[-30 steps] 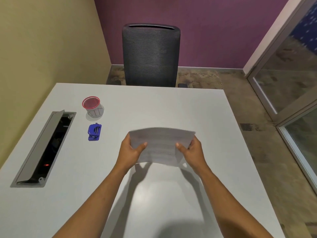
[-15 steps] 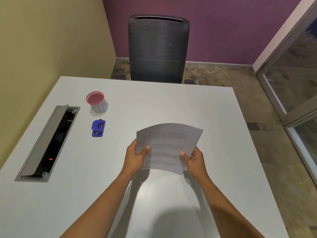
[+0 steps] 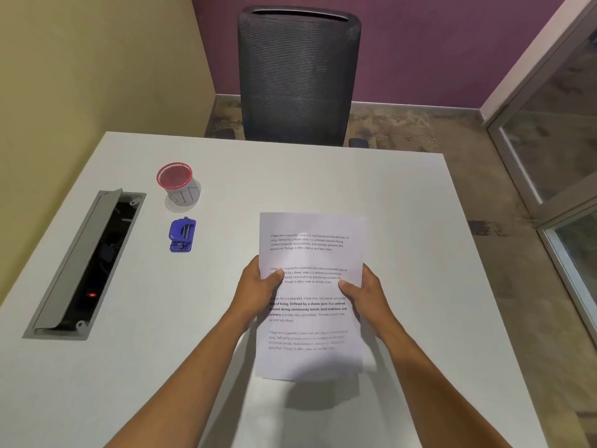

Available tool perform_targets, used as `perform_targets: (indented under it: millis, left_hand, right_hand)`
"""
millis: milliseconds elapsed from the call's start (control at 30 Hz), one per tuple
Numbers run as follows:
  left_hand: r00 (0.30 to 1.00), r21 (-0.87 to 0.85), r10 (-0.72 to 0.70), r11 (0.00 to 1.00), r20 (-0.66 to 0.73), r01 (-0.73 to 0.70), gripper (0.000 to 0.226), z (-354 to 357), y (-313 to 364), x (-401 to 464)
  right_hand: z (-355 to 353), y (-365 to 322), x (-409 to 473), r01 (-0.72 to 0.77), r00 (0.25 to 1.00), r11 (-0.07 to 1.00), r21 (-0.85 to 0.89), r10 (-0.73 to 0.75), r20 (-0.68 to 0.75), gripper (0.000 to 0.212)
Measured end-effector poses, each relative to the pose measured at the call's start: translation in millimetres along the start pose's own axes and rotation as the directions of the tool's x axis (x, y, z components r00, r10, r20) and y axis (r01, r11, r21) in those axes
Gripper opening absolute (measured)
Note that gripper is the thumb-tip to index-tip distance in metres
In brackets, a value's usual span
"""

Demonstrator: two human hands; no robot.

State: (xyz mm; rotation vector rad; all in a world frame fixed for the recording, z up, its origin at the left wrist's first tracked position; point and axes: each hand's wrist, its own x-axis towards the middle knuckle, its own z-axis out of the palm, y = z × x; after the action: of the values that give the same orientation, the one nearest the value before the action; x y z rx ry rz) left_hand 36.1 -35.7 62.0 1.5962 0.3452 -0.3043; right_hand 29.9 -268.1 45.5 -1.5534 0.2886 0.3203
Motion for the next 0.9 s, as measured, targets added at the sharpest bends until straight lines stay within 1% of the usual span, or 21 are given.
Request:
perform_targets:
  millis: [167, 267, 400, 500, 567, 667, 733, 800, 900]
  left_hand:
    - [1.000, 0.054, 0.004, 0.999, -0.007, -0.003, 0.030, -8, -4, 3]
    - [1.000, 0.037, -0.012, 0.999, -0.003, 0.012, 0.031, -9, -6, 4]
    - [0.999, -0.028, -0.033, 0.999, -0.019, 0.033, 0.030, -9, -9, 5]
    - [0.999, -0.018, -0.047, 0.999, -0.027, 0.047, 0.025, -11, -13, 9]
    - [0.996, -0.025, -0.070, 0.997, -0.047, 0.069, 0.017, -17, -16, 15]
    - [0.989, -0.054, -0.124, 0.991, -0.082, 0.119, 0.019, -30, -22, 26]
    - [0.982, -0.083, -0.131, 0.989, -0.140, 0.120, 0.005, -43, -25, 37]
    - [0.964, -0.069, -0.114, 0.993, -0.241, 0.100, 0.005, -60, -27, 51]
    - [0.899, 0.069, -0.055, 0.993, -0.435, 0.094, 0.009, -87, -31, 72]
  right_hand:
    - [-6, 6, 3, -0.029, 1.000, 1.000, 0.010, 0.029, 0.003, 0.036]
    - [-10, 11, 3, -0.059, 0.998, 0.998, 0.035, 0.058, 0.031, 0.037]
    - [-11, 20, -1, -0.095, 0.992, 0.994, 0.048, 0.091, 0.087, 0.041]
    - [-9, 24, -1, -0.079, 0.994, 0.997, 0.020, 0.077, 0.078, 0.040]
    - [-9, 28, 0, -0.071, 0.995, 0.996, 0.048, 0.068, 0.070, 0.041]
    - [-9, 33, 3, -0.086, 0.994, 0.994, 0.071, 0.081, 0.073, 0.043]
    - [-11, 36, 6, -0.091, 0.994, 0.995, 0.050, 0.088, 0.068, 0.042]
    - [-13, 39, 10, -0.095, 0.994, 0.995, 0.042, 0.092, 0.062, 0.042]
    - [-16, 44, 17, -0.107, 0.994, 0.994, 0.040, 0.105, 0.037, 0.043]
